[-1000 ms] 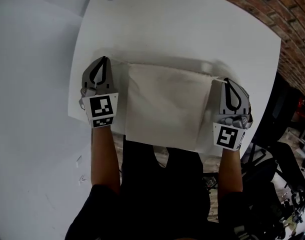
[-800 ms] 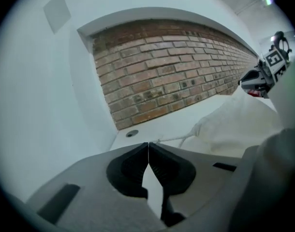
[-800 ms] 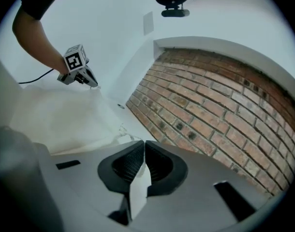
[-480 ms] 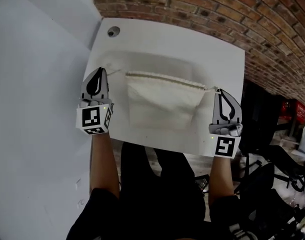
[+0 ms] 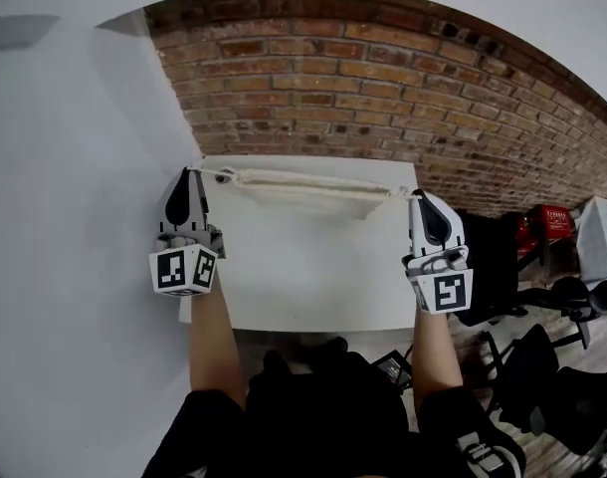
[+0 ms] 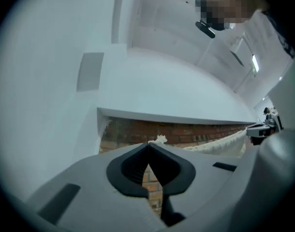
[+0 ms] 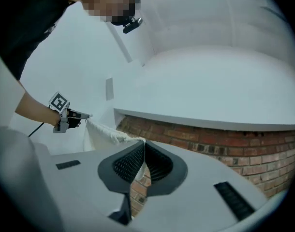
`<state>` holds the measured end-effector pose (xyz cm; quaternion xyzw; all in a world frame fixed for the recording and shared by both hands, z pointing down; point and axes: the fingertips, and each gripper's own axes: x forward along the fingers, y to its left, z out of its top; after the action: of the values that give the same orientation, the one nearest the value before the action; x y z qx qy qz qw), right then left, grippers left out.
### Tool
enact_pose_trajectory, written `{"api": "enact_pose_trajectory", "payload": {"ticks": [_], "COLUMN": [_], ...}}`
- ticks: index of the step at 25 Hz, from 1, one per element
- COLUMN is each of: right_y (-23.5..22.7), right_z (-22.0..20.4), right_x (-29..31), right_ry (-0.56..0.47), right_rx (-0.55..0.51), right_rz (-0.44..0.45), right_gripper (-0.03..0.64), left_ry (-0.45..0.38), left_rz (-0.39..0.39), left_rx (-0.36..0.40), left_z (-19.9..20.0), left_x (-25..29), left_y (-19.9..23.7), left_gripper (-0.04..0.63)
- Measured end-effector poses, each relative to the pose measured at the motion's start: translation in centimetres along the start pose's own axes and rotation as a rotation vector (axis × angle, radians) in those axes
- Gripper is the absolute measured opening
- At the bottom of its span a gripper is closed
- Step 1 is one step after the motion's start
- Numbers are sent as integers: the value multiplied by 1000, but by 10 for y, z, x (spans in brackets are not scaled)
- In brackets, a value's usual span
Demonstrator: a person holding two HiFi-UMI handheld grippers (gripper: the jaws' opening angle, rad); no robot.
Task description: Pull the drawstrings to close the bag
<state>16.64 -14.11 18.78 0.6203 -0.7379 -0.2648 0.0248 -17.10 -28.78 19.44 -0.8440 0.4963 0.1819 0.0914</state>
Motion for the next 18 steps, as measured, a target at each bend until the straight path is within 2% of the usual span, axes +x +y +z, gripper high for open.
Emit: {"api": "enact_pose_trajectory", "payload": {"ticks": [8,13,18], "right_y": [-14,-14,-15], "right_z": [107,155,194], "right_x": [5,8,15], "right_ry": [-88,-132,-170], "right_rx": [-3,-33,-28], "right_rz": [-158,-195,-215], "right_gripper": [9,9,9], "left_ry": [-113,-149,-212], "left_rz": [-127,-204,-270], "left_rx": [-42,-138,-144], "left_z": [96,133,168], "left_x": [19,24,25], "left_y": [10,23,34], "left_gripper": [18,19,18]}}
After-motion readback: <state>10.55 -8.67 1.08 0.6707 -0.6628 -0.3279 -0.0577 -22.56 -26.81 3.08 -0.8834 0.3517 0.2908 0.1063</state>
